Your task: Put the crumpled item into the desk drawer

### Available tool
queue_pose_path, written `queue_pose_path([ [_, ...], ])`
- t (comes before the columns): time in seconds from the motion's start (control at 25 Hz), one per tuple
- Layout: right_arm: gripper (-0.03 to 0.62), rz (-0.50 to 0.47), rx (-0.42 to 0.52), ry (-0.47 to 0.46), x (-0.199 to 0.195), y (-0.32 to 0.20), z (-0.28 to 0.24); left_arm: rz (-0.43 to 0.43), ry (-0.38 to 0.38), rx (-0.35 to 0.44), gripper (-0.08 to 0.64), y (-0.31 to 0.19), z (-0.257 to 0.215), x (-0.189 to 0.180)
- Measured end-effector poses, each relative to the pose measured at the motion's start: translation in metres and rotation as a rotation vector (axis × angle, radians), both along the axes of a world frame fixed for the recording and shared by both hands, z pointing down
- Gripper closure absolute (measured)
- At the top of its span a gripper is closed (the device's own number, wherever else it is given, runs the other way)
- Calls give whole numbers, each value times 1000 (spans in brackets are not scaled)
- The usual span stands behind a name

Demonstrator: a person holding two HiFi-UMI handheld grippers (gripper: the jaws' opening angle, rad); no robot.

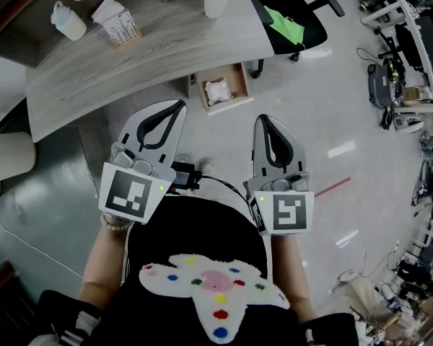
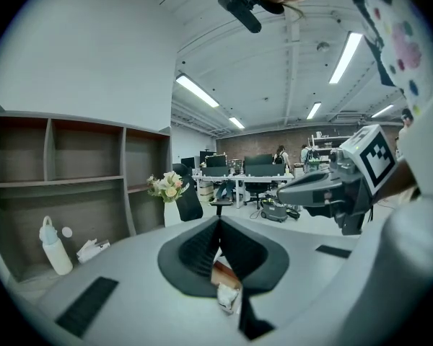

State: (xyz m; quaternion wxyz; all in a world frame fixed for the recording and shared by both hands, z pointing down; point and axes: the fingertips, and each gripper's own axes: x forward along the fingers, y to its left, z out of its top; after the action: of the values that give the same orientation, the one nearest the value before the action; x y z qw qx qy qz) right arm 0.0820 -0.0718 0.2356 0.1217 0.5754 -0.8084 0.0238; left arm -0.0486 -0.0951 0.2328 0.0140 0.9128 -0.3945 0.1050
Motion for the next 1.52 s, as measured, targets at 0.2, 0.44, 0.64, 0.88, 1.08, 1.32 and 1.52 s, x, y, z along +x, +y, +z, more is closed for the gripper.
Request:
queue_pose_path([
  [0.2,588,-8,2,16,-1,-1,1,7,3,-12,549,1,4,1],
  [0.44,588,2,1,10,1,0,2,18,3,-17,548,3,5,4],
  [0.64,588,-7,3,14,-1,2,3,19,3,-19,548,4,7,4],
  [0.88,588,-13,1,15,-3,1,5,24,-6,-17,548,4,9,5],
  [1.08,588,-27,5,26,-5,1,4,27,-5,-15,548,3,9,6],
  [1.32,588,-29,5,27,-6,0,5,26,-6,-19,548,3,11,6],
  [1.52,588,-27,2,31,-6,2,7,27,-10,-17,549,4,13,6],
])
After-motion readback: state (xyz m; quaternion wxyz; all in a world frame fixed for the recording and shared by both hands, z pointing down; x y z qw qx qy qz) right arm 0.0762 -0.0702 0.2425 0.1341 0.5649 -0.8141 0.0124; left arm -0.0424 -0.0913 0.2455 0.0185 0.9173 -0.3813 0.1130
